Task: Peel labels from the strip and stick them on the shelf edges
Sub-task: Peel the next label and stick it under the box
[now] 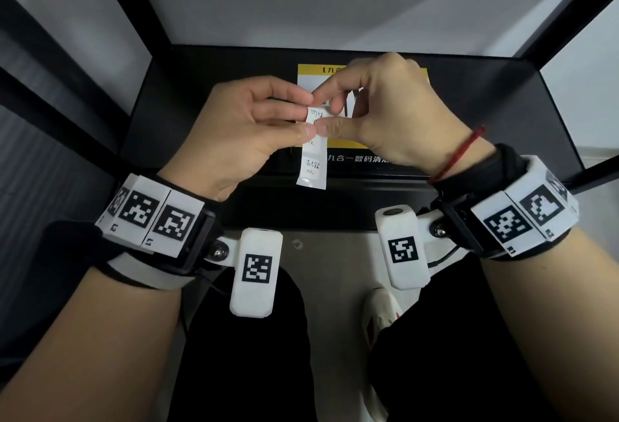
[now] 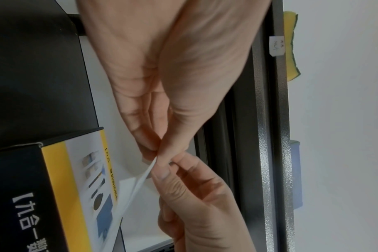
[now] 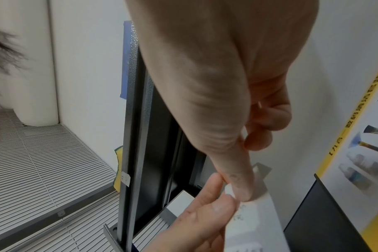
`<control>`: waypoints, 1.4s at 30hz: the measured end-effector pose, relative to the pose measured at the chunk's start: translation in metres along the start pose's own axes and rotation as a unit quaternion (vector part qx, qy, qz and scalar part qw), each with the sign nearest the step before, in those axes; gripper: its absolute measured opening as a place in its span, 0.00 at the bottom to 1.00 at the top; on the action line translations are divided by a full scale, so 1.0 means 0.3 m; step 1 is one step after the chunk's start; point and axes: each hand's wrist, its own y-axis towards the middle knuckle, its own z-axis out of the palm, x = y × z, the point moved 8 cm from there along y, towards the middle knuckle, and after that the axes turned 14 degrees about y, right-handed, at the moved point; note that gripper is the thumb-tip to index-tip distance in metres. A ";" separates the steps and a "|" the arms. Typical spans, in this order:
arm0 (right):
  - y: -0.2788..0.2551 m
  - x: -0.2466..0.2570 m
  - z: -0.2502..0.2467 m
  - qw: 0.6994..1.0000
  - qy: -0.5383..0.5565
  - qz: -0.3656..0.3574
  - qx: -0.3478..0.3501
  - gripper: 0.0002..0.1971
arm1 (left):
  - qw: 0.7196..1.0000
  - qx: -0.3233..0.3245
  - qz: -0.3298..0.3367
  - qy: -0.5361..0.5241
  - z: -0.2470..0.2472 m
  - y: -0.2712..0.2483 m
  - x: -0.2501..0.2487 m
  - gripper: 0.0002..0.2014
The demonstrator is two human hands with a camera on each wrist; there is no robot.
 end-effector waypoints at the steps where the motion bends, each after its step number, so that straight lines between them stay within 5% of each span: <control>1: 0.001 0.004 -0.001 1.000 0.001 -0.007 -0.004 0.11 | 1.000 -0.001 -0.002 -0.006 0.000 0.001 0.000 0.15; 14: -0.003 0.013 -0.020 0.999 0.002 -0.025 -0.021 0.13 | 0.999 -0.005 -0.021 -0.042 0.010 0.023 -0.001 0.16; 32: -0.006 0.017 -0.034 0.999 -0.002 -0.019 -0.043 0.04 | 0.995 0.001 -0.050 -0.082 0.022 0.022 0.005 0.18; 36: -0.012 0.023 -0.032 0.999 -0.003 -0.030 -0.038 0.04 | 0.989 -0.024 -0.068 -0.130 0.018 0.019 0.003 0.04; 42: -0.021 0.027 -0.034 0.999 0.025 -0.042 -0.012 0.03 | 0.993 -0.065 -0.052 -0.087 0.004 0.031 0.007 0.07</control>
